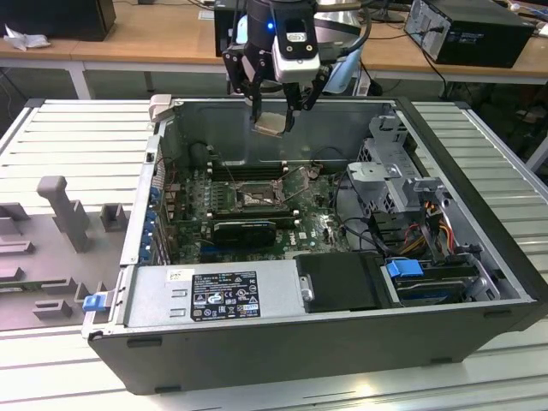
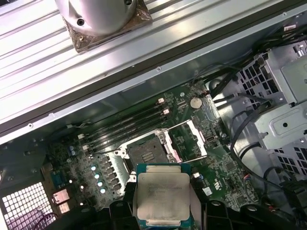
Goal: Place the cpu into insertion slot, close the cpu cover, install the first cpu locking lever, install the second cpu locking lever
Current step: 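Place the cpu into insertion slot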
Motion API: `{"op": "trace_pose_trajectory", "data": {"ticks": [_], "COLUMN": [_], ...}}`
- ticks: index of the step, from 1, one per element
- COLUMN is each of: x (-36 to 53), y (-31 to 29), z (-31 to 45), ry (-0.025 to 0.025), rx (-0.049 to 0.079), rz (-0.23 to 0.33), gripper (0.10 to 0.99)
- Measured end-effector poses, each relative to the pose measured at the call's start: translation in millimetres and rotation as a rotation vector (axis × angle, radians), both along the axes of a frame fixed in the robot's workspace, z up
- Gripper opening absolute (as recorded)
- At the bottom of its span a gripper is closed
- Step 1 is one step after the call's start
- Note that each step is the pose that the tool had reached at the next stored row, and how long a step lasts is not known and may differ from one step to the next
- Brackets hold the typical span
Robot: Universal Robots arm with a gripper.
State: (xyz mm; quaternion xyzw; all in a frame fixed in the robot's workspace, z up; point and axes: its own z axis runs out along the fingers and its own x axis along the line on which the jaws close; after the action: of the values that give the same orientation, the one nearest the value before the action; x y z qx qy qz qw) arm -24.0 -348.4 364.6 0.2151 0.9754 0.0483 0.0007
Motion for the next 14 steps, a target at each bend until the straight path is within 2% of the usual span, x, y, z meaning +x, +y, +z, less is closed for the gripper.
{"op": "trace_pose_trajectory", "data": {"ticks": [14], "x": [0.0], "y": [0.0], "z": [0.0], "ry": [0.0000], "rx": [0.000], "rz": [-0.062], "gripper": [0.529]}}
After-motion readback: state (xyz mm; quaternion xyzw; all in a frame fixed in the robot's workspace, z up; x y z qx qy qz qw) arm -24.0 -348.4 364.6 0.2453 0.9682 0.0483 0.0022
